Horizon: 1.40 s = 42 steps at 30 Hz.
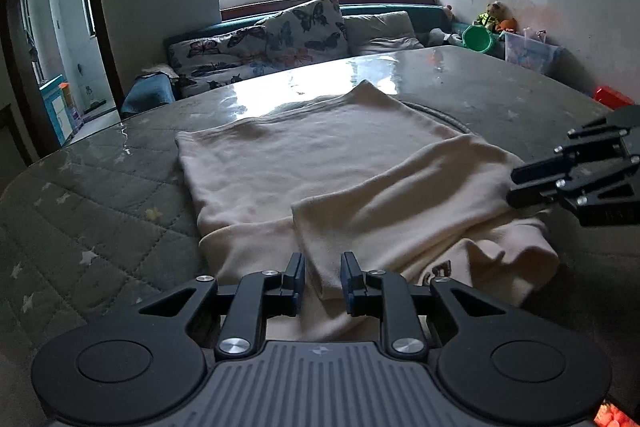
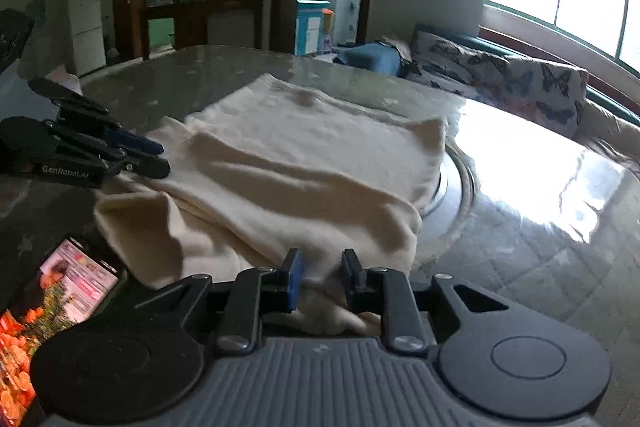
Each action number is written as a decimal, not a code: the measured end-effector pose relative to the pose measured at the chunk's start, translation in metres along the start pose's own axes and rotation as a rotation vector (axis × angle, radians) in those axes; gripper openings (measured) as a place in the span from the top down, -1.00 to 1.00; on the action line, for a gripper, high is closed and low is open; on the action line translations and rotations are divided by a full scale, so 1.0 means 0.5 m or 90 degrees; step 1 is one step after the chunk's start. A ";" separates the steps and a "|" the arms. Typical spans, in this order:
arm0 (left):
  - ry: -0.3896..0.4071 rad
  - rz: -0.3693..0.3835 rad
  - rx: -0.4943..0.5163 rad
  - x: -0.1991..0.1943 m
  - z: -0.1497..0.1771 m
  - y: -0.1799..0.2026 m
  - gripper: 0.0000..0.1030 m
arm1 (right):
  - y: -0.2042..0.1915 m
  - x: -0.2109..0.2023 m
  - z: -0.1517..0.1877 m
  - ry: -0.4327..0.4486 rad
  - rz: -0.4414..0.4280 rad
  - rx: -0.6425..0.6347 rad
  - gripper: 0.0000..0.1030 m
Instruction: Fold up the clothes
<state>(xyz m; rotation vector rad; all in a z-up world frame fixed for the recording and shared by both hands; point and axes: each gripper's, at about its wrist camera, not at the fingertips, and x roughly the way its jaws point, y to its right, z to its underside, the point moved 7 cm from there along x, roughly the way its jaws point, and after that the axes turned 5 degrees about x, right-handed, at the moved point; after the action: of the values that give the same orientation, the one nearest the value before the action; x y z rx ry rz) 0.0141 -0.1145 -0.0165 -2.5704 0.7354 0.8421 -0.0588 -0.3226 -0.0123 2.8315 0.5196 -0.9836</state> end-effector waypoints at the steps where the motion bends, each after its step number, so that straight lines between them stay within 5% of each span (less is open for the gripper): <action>1: 0.002 0.000 0.001 -0.004 -0.003 0.000 0.56 | 0.000 -0.002 -0.009 0.006 -0.005 0.004 0.59; 8: 0.043 0.018 -0.007 0.016 -0.062 0.009 0.56 | 0.012 0.075 -0.075 0.015 -0.028 0.056 0.59; 15: 0.003 0.015 -0.038 0.087 -0.050 -0.009 0.58 | 0.018 0.145 -0.073 -0.020 -0.019 0.062 0.58; 22: 0.024 0.019 -0.009 0.015 -0.034 -0.029 0.57 | 0.007 0.064 -0.053 -0.007 -0.036 0.009 0.53; 24: 0.025 0.036 0.006 -0.014 -0.018 -0.034 0.57 | 0.000 0.033 -0.040 -0.006 -0.040 -0.016 0.37; 29: 0.031 0.101 0.037 -0.082 0.012 -0.016 0.57 | -0.023 -0.035 -0.003 -0.012 -0.056 -0.077 0.33; 34: 0.063 0.173 0.078 -0.126 0.009 0.033 0.45 | -0.043 -0.061 0.022 -0.026 -0.058 -0.120 0.23; 38: 0.042 0.161 0.097 -0.100 0.010 0.062 0.23 | -0.055 -0.062 0.037 -0.034 -0.061 -0.129 0.23; 41: 0.031 0.162 0.088 -0.086 0.008 0.069 0.35 | -0.061 -0.063 0.044 -0.036 -0.064 -0.142 0.20; 42: 0.030 0.154 0.089 -0.083 0.006 0.069 0.77 | -0.063 -0.063 0.047 -0.037 -0.064 -0.147 0.14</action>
<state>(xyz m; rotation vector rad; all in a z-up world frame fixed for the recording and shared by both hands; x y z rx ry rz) -0.0353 -0.1258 0.0016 -2.4162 1.0967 0.7709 -0.1067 -0.3067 -0.0106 2.5879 0.7236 -0.9512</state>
